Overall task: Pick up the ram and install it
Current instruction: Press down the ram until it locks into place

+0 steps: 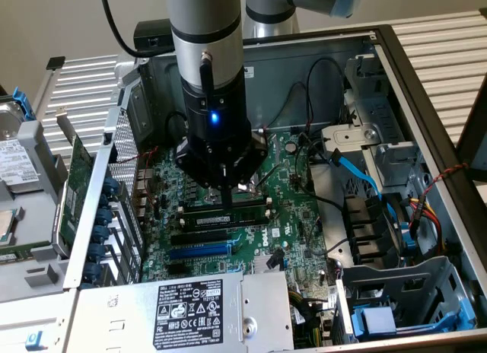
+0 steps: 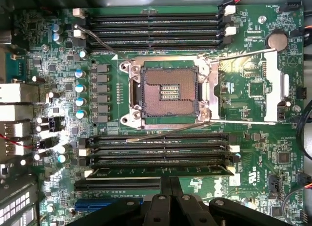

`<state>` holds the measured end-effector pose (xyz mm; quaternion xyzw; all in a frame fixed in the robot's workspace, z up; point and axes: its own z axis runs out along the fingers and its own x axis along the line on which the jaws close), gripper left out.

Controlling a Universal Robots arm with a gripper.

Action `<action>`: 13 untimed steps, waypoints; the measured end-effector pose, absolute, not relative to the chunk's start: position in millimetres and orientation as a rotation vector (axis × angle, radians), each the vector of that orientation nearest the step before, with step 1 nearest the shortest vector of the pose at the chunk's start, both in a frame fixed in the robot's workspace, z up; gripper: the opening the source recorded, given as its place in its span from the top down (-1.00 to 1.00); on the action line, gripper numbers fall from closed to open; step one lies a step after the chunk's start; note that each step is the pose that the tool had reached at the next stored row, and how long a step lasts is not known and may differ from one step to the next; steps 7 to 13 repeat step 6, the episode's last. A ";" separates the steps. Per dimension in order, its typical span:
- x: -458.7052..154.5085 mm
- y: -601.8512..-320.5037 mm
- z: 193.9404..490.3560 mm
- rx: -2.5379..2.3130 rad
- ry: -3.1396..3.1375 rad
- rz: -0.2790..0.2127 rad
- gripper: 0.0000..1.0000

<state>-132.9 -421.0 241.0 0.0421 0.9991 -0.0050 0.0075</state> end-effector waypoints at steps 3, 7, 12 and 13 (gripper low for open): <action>-132.9 -421.0 241.0 0.134 3.124 -0.015 0.79; -132.9 -421.0 241.0 0.134 3.124 -0.015 0.79; -132.9 -421.0 241.0 0.134 3.124 -0.015 0.79; -132.9 -421.0 241.0 0.134 3.124 -0.015 0.79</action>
